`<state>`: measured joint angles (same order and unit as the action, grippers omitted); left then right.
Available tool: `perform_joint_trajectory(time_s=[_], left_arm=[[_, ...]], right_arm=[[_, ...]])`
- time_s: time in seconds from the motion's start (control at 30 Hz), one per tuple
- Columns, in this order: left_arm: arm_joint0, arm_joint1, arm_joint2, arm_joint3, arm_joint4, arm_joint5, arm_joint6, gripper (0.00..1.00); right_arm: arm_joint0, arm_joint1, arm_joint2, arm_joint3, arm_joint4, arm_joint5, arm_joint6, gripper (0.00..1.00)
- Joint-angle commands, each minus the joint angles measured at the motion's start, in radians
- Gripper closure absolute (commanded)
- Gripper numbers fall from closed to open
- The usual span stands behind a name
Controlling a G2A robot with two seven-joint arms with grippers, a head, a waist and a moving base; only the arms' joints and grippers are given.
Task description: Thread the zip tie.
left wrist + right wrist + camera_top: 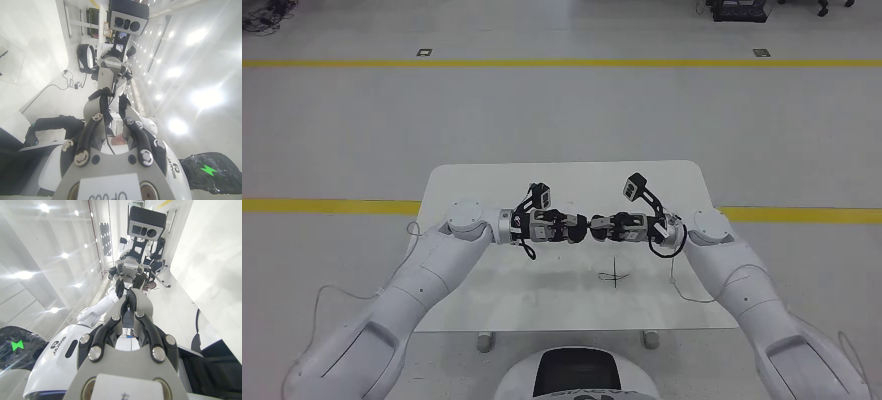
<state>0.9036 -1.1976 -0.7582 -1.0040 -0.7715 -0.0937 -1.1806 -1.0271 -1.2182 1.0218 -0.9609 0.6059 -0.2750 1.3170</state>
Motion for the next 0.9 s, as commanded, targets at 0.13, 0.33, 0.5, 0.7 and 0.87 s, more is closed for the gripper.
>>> perform_joint_trajectory(time_s=[0.13, 0.33, 0.5, 0.7, 0.87], left_arm=[[0.000, -0.001, -0.001, 0.000, 0.003, -0.001, 0.001, 0.89], [0.000, -0.002, -0.002, 0.000, 0.006, -0.004, 0.008, 0.90], [0.001, -0.002, -0.003, -0.001, 0.011, -0.008, 0.013, 0.91], [0.003, -0.001, -0.005, -0.005, 0.022, -0.010, 0.027, 0.93], [0.007, -0.001, -0.006, -0.010, 0.027, -0.011, 0.033, 0.94]], right_arm=[[0.005, -0.001, -0.004, 0.006, -0.003, 0.005, 0.004, 1.00], [0.008, -0.002, -0.006, 0.009, -0.004, 0.007, 0.005, 1.00], [0.007, -0.003, -0.007, 0.008, -0.001, 0.007, 0.006, 1.00], [0.006, -0.003, -0.006, 0.008, 0.001, 0.006, 0.003, 1.00], [0.004, -0.003, -0.005, 0.006, 0.000, 0.005, -0.001, 1.00]])
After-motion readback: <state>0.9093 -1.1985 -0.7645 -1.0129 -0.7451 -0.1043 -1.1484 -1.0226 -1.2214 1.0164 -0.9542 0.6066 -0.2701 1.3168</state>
